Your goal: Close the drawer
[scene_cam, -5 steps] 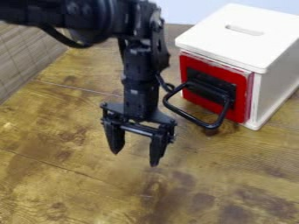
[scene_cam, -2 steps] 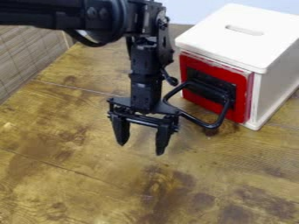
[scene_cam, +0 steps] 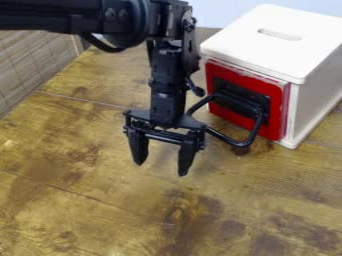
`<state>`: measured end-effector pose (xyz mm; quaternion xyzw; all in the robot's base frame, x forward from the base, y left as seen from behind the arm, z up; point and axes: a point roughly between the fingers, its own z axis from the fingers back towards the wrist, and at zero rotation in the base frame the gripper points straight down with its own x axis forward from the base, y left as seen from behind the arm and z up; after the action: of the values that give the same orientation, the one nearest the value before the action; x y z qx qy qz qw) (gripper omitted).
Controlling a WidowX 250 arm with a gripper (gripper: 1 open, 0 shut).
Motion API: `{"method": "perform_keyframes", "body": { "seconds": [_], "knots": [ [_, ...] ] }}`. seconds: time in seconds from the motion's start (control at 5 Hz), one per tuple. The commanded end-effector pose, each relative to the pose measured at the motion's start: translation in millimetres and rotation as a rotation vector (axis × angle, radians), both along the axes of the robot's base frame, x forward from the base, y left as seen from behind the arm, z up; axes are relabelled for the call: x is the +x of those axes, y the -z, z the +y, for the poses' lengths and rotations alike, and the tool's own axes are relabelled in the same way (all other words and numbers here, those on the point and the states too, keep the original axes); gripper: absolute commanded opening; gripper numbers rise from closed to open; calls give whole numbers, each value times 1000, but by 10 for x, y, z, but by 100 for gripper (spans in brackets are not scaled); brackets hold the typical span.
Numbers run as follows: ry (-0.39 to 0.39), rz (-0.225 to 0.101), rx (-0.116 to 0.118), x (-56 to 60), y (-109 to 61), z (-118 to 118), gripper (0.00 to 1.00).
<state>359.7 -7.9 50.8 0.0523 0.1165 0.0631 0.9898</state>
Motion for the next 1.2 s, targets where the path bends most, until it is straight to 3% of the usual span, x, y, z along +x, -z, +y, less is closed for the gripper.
{"method": "perform_keyframes", "body": {
  "seconds": [0.0,0.2,0.6,1.0],
  "knots": [
    [17,-54,10,78,-221,52,100],
    [36,-49,5,24,-343,57,100],
    [32,-34,-5,118,-183,51,100],
    [34,-13,-7,111,-211,99,100]
  ]
}}
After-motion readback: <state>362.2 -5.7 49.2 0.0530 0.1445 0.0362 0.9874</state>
